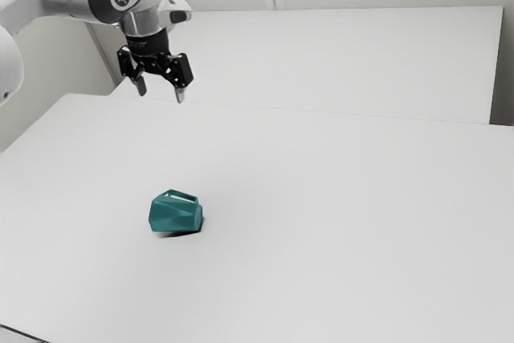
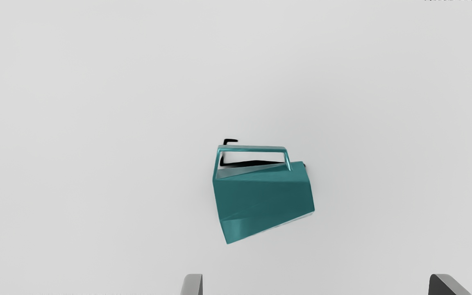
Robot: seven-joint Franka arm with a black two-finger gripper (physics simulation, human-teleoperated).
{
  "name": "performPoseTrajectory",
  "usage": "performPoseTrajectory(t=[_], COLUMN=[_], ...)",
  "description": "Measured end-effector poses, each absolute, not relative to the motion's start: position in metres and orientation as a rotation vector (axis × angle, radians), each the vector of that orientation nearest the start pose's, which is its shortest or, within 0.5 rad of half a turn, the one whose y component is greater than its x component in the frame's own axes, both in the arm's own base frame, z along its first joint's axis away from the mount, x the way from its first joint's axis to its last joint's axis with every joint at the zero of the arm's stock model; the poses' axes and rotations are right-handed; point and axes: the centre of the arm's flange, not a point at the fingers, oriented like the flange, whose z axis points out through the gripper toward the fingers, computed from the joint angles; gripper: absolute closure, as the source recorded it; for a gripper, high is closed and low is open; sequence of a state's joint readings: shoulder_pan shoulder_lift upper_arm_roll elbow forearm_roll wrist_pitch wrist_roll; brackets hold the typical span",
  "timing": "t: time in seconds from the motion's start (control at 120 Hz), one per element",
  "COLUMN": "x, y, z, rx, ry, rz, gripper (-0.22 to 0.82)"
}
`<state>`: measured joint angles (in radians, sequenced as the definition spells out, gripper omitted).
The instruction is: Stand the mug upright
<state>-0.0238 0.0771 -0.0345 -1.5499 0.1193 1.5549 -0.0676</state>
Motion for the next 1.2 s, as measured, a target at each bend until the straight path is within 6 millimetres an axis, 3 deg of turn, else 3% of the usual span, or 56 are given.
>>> performPoseTrajectory(t=[0.1, 0.267, 0.467, 0.65, 0.942, 1.2], x=[0.569, 0.528, 0.505, 0.489, 0.461, 0.455], y=[-0.017, -0.006, 0.082, 0.131, 0.149, 0.185], z=[0.591, 0.582, 0.535, 0.486, 0.412, 0.353], rx=[-3.024, -3.085, -3.267, -3.409, -3.576, -3.653], ry=[-0.024, -0.081, -0.436, -0.665, -0.758, -0.808], rz=[0.095, 0.073, 0.092, 0.106, 0.074, 0.029], gripper=[0.0, 0.0, 0.0, 0.0, 0.0, 0.0])
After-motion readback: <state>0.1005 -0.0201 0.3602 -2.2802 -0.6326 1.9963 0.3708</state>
